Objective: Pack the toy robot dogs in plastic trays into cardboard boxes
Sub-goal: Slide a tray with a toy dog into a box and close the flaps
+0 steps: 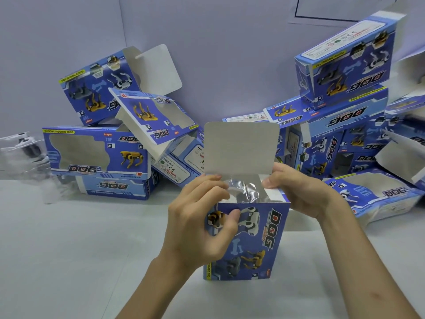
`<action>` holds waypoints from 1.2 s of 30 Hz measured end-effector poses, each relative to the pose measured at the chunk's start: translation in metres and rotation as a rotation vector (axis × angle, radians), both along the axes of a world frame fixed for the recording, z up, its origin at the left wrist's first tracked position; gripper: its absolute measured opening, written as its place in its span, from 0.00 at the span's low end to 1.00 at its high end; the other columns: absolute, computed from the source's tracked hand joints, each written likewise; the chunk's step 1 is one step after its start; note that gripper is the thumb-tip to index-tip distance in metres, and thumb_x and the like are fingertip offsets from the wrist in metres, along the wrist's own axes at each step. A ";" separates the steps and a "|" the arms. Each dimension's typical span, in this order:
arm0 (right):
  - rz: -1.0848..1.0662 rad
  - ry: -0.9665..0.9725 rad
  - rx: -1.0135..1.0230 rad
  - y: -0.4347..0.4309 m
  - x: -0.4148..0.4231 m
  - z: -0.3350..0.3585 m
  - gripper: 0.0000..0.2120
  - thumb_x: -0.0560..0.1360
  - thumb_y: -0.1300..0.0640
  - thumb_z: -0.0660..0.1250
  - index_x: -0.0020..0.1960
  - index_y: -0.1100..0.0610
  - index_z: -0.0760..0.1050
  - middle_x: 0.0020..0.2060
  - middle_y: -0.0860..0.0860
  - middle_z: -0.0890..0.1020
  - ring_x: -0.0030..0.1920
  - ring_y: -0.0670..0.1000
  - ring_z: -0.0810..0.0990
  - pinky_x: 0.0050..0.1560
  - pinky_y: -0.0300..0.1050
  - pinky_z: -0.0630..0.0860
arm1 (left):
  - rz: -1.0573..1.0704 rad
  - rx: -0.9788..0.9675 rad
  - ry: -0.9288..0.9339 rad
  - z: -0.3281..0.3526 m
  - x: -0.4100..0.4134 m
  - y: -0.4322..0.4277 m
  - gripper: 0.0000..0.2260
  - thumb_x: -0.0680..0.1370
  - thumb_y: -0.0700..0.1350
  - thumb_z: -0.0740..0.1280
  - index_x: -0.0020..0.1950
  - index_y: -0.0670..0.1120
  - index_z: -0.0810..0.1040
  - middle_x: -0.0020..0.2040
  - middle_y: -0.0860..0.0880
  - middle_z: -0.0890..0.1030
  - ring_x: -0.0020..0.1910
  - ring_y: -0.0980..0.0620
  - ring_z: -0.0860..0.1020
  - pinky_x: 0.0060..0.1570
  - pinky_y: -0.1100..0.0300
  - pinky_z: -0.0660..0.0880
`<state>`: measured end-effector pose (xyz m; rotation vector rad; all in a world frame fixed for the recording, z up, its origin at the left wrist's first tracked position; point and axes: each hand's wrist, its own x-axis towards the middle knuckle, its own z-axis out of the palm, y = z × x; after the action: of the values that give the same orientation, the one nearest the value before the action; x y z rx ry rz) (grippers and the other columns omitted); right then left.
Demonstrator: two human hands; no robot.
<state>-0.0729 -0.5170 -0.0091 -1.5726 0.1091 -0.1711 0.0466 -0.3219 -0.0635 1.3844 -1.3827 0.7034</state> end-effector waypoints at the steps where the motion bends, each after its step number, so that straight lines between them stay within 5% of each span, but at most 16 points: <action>1: 0.002 0.002 -0.001 -0.002 -0.002 0.000 0.19 0.69 0.61 0.66 0.59 0.56 0.75 0.49 0.51 0.87 0.46 0.50 0.87 0.39 0.39 0.81 | 0.003 0.016 -0.006 0.001 -0.002 0.000 0.11 0.73 0.48 0.69 0.45 0.40 0.83 0.50 0.48 0.84 0.56 0.51 0.80 0.57 0.56 0.78; 7: -0.007 0.019 -0.092 -0.007 -0.004 0.005 0.24 0.70 0.62 0.68 0.66 0.58 0.74 0.58 0.55 0.84 0.54 0.53 0.84 0.46 0.42 0.81 | 0.051 0.071 -0.089 0.013 -0.015 0.008 0.11 0.75 0.47 0.66 0.50 0.42 0.83 0.51 0.49 0.85 0.55 0.53 0.80 0.60 0.63 0.75; 11: -0.017 0.027 -0.115 -0.010 -0.005 0.007 0.24 0.70 0.63 0.69 0.66 0.57 0.76 0.60 0.57 0.82 0.58 0.56 0.83 0.51 0.47 0.82 | 0.108 0.178 -0.040 0.027 -0.036 0.011 0.16 0.77 0.52 0.64 0.60 0.46 0.81 0.47 0.54 0.84 0.46 0.55 0.81 0.43 0.58 0.80; 14: 0.003 0.008 -0.176 -0.009 -0.009 0.009 0.24 0.72 0.62 0.68 0.67 0.56 0.74 0.63 0.56 0.81 0.63 0.57 0.80 0.64 0.53 0.77 | 0.224 0.350 -0.170 0.037 -0.050 0.013 0.22 0.79 0.59 0.61 0.71 0.54 0.74 0.44 0.58 0.80 0.42 0.56 0.76 0.43 0.63 0.72; 17: -0.028 -0.140 -0.261 -0.001 -0.010 0.018 0.29 0.72 0.67 0.68 0.71 0.53 0.70 0.64 0.54 0.80 0.65 0.56 0.79 0.66 0.52 0.76 | 0.328 0.447 -0.278 0.041 -0.055 0.013 0.22 0.79 0.63 0.57 0.68 0.58 0.76 0.43 0.57 0.78 0.40 0.54 0.74 0.42 0.62 0.70; 21: -0.354 -0.472 -0.384 0.021 -0.004 0.044 0.27 0.74 0.66 0.70 0.70 0.50 0.72 0.61 0.49 0.82 0.62 0.51 0.79 0.63 0.51 0.76 | 0.348 0.473 -0.280 0.042 -0.056 0.016 0.21 0.78 0.64 0.57 0.65 0.59 0.79 0.44 0.56 0.79 0.39 0.54 0.74 0.41 0.60 0.72; 24: -0.553 -0.514 -0.746 0.039 0.002 0.052 0.21 0.73 0.57 0.70 0.66 0.47 0.77 0.56 0.42 0.83 0.57 0.44 0.80 0.58 0.40 0.76 | 0.334 0.464 -0.256 0.041 -0.057 0.016 0.19 0.78 0.62 0.58 0.63 0.59 0.80 0.45 0.56 0.79 0.40 0.54 0.75 0.42 0.59 0.72; 27: -0.659 -0.516 -1.039 0.049 0.008 0.050 0.20 0.73 0.62 0.72 0.63 0.50 0.80 0.55 0.43 0.83 0.57 0.43 0.79 0.60 0.33 0.71 | 0.316 0.467 -0.192 0.043 -0.057 0.017 0.15 0.78 0.61 0.61 0.60 0.61 0.80 0.56 0.54 0.79 0.42 0.52 0.77 0.39 0.60 0.70; 31: -0.797 -0.654 -1.083 0.050 0.014 0.042 0.18 0.72 0.69 0.72 0.59 0.54 0.83 0.52 0.45 0.84 0.55 0.43 0.80 0.60 0.32 0.71 | 0.310 0.513 -0.134 0.043 -0.056 0.016 0.14 0.77 0.62 0.62 0.59 0.63 0.81 0.72 0.50 0.73 0.45 0.51 0.81 0.39 0.61 0.73; 36: -0.883 -0.760 -1.081 0.049 0.023 0.033 0.17 0.71 0.70 0.73 0.56 0.55 0.84 0.51 0.42 0.83 0.53 0.44 0.82 0.60 0.34 0.74 | 0.338 0.544 -0.170 0.043 -0.052 0.013 0.16 0.78 0.61 0.60 0.61 0.61 0.81 0.63 0.53 0.81 0.47 0.52 0.81 0.46 0.60 0.76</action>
<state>-0.0498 -0.4685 0.0234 -2.2885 0.1093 -1.7295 -0.0056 -0.3086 -0.0205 2.0606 -1.5606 0.7004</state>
